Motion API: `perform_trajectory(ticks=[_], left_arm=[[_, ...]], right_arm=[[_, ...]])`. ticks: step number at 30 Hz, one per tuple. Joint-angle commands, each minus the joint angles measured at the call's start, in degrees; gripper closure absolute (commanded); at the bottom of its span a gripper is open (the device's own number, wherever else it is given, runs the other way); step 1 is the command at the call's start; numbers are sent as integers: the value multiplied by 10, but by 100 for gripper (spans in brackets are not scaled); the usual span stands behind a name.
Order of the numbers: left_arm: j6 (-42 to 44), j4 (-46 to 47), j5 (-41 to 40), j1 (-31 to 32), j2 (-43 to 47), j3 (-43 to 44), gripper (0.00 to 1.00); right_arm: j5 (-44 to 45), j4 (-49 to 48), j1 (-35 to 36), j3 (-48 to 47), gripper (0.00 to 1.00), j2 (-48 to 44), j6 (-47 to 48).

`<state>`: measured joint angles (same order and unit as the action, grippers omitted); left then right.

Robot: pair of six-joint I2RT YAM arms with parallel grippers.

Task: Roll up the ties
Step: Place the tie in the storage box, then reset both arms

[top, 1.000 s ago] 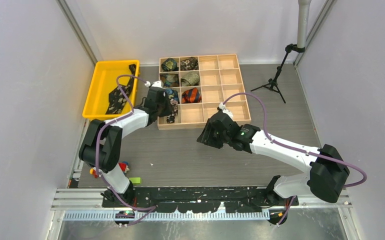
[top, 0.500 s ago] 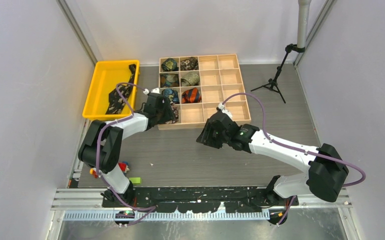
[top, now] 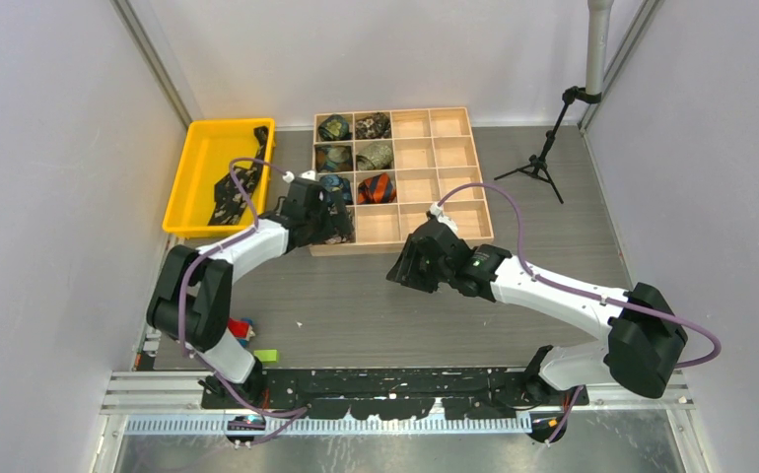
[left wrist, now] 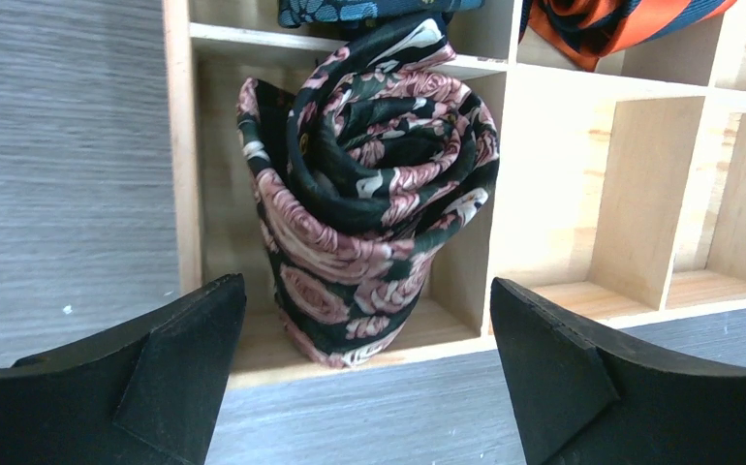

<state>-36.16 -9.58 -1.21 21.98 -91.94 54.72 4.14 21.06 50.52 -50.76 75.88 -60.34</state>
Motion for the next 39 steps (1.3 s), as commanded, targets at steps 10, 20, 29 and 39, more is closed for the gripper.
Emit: perform_trajectory(ticks=[10, 20, 29, 39], left_arm=[[53, -193, -48, -4, 131, 120, 0], [98, -340, -50, -4, 270, 140, 0], [106, -435, -80, -4, 444, 69, 0], [95, -431, -153, -3, 615, -39, 0]], right_arm=[[32, 47, 2, -94, 52, -7, 69], [77, 59, 2, -153, 34, -27, 163], [203, -11, 2, -99, 16, -92, 226], [364, -125, 2, 32, 13, -137, 317]])
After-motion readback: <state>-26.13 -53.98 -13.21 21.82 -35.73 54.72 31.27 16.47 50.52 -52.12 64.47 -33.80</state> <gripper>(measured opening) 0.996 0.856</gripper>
